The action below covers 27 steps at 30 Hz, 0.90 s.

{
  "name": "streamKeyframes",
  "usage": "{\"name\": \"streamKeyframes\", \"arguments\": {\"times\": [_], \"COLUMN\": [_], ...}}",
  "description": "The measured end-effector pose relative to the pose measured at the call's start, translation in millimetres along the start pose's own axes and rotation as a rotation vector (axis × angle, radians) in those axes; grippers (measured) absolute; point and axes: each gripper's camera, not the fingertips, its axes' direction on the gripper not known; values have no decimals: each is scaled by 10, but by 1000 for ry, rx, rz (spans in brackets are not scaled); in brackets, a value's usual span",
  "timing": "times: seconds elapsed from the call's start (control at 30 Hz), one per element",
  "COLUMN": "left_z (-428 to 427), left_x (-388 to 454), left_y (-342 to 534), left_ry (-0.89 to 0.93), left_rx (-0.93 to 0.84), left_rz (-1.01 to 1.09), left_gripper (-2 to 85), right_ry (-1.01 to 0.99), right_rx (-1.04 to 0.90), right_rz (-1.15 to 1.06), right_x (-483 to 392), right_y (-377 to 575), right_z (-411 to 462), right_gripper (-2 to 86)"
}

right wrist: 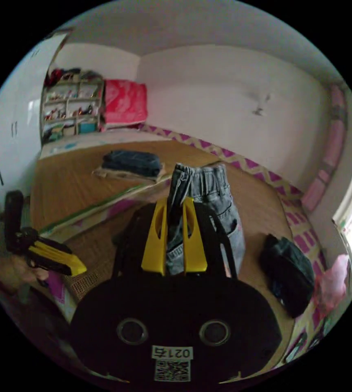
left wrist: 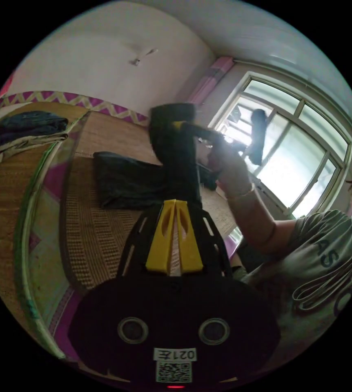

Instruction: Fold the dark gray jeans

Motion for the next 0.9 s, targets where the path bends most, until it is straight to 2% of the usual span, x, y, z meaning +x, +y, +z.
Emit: {"name": "streamKeyframes", "arguments": {"times": [0.07, 0.13, 0.33, 0.4, 0.43, 0.5, 0.6, 0.67, 0.77, 0.83, 0.9], "left_z": [-192, -323, -673, -700, -718, -754, -824, -853, -834, -778, -675], "left_x": [-207, -354, -852, -1003, -1090, -1213, -1463, -1754, -2241, -2557, -2868], "left_y": [79, 129, 167, 103, 47, -46, -216, -379, -611, -744, -859], "left_ry": [-6, -12, -18, 0, 9, -4, -69, -131, -198, -230, -188], "left_rx": [8, 0, 40, 56, 69, 86, 102, 104, 77, 25, -68], "left_rz": [-27, -37, -70, -83, -81, -73, -70, -93, -169, -212, -249], "left_gripper": [-10, -10, -9, -9, -9, -8, 1, 35, 97, 122, 143], "right_ry": [-56, -79, 1, -46, -99, -126, -317, -421, -256, -165, -204], "right_rx": [-181, -302, -121, -196, -321, -270, -293, -214, -168, -202, -266], "right_rz": [-92, -152, -91, -133, -162, -143, -79, 28, 253, 407, 550], "right_x": [-562, -820, -917, -994, -1046, -989, -628, -79, 809, 1388, 1931], "right_y": [29, 146, 23, 53, 111, 187, 176, 268, 502, 712, 974], "right_z": [890, 1390, 1324, 1616, 1903, 1946, 1811, 1544, 1351, 1395, 1550], "right_gripper": [60, 59, 58, 60, 62, 64, 62, 61, 90, 109, 124]}}
